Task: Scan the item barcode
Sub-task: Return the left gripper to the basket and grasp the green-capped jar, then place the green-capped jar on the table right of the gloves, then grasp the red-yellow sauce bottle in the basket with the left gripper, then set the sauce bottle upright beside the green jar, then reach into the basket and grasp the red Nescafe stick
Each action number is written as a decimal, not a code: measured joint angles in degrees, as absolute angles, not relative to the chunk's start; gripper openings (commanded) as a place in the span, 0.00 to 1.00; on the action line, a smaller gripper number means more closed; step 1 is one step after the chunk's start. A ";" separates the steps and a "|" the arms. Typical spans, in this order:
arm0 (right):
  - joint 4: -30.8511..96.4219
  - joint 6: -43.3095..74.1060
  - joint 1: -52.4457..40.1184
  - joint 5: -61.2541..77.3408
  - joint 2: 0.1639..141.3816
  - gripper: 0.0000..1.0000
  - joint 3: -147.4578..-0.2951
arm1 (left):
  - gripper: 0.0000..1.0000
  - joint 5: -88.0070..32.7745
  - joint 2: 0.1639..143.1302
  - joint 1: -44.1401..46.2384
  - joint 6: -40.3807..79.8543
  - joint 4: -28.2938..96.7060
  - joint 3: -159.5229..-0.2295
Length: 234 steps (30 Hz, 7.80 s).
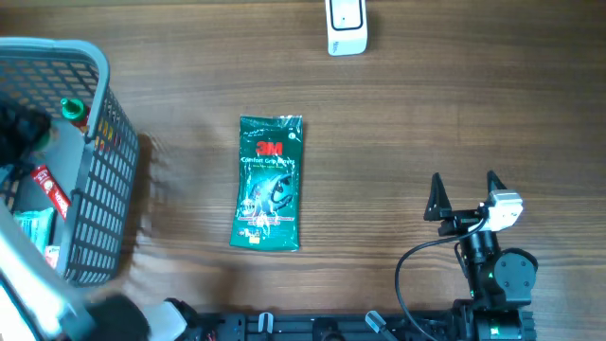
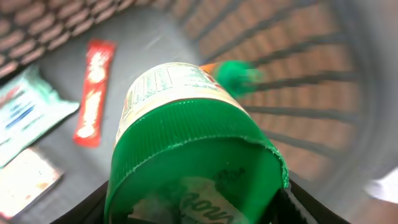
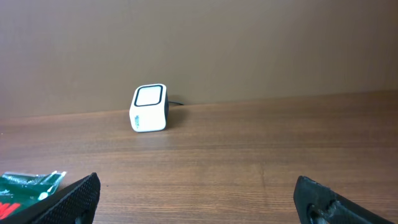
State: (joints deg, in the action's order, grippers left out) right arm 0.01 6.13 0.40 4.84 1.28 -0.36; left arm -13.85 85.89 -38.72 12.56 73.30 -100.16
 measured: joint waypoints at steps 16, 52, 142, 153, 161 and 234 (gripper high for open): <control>0.01 6.13 0.40 4.84 1.28 1.00 -0.36 | 0.47 -16.12 82.00 10.96 21.78 70.30 -100.57; 0.01 6.13 0.40 4.84 1.28 1.00 -0.36 | 1.00 -1.89 104.95 25.87 27.83 77.56 -123.76; 0.01 6.13 0.40 4.82 1.28 1.00 -0.36 | 0.42 -10.20 77.65 -2.96 25.80 65.69 -111.85; 0.01 6.13 0.40 4.82 1.28 1.00 -0.36 | 0.42 -11.44 92.97 26.06 25.82 60.77 -111.85; 0.03 6.13 0.40 4.82 1.28 1.00 -0.36 | 0.43 -10.48 108.60 35.64 25.80 57.14 -111.87; 0.01 6.13 0.40 4.82 1.28 1.00 -0.36 | 1.00 34.11 86.19 0.49 34.33 96.38 -126.45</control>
